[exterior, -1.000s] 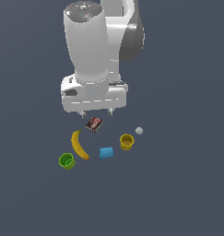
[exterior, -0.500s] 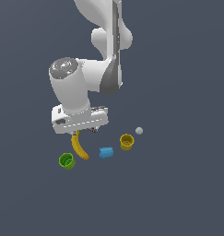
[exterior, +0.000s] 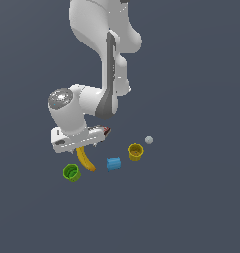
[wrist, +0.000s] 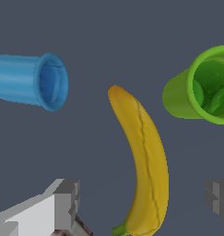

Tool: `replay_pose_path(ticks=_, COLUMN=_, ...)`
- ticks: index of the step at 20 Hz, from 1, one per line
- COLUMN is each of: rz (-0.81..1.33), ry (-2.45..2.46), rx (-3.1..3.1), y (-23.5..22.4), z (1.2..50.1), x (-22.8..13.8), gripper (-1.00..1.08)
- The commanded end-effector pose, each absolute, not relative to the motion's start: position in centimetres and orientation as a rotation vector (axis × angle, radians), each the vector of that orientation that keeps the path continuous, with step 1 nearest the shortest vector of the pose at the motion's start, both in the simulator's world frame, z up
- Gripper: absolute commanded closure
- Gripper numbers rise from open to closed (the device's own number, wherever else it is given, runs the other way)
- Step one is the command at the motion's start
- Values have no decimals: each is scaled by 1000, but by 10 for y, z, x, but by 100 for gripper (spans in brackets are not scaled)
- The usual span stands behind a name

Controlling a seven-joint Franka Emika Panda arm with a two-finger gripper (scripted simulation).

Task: Pick up a designated object from a clutter of objects.

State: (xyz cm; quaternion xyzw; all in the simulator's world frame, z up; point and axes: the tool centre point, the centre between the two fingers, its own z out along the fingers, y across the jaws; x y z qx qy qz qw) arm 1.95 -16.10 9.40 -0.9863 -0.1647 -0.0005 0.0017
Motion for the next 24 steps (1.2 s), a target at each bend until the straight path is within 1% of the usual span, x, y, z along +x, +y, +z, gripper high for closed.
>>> replay_pose_path(ticks=1, rz=-2, ry=-539, rx=-3093, y=-168, z=82, x=17, gripper=-92)
replay_pose_path(ticks=5, rz=0, ry=-558, rx=-3091, y=-175, z=71, x=14, gripper=-92)
replay_pose_path(ticks=13, rz=2, ry=-557, rx=-3091, y=-176, z=65, x=13, gripper=-92)
replay_pose_path(ticks=24, rz=0, ry=-561, rx=-3091, y=-176, z=21, x=13, gripper=-92)
